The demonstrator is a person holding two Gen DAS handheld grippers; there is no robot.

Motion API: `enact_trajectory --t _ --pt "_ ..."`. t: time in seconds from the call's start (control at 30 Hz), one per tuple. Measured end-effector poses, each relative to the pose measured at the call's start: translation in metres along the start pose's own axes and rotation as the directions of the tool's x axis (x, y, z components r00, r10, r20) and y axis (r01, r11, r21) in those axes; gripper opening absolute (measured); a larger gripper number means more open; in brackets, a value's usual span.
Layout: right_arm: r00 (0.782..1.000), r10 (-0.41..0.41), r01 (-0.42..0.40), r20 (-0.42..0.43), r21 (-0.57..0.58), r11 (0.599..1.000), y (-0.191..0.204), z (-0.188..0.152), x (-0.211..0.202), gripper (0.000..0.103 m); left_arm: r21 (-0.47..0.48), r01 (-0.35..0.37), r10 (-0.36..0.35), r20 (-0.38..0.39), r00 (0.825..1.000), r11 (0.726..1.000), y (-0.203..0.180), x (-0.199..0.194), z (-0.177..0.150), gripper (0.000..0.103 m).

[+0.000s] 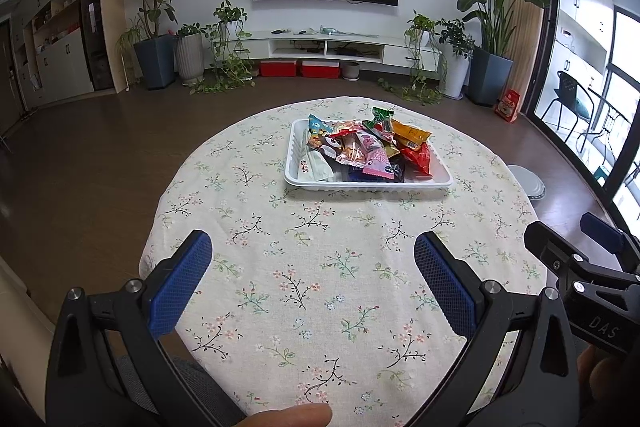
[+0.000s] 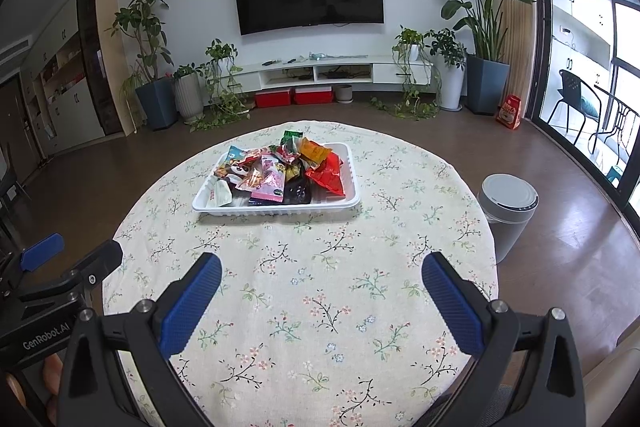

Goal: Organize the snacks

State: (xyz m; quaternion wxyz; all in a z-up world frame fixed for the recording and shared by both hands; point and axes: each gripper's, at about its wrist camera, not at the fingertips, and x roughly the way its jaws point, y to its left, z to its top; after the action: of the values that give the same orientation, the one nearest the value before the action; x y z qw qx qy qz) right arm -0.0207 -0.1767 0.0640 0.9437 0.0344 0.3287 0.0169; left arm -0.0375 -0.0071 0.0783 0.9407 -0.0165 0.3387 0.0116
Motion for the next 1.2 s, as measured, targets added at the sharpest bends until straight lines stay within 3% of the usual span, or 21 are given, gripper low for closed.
enact_trajectory --t 1.2 --pt "1.0 0.001 -0.001 -0.007 0.0 1.0 -0.0005 0.0018 -0.0022 0.103 0.002 0.001 -0.001 -0.002 1.0 1.0 -0.001 0.0012 -0.0007 0.103"
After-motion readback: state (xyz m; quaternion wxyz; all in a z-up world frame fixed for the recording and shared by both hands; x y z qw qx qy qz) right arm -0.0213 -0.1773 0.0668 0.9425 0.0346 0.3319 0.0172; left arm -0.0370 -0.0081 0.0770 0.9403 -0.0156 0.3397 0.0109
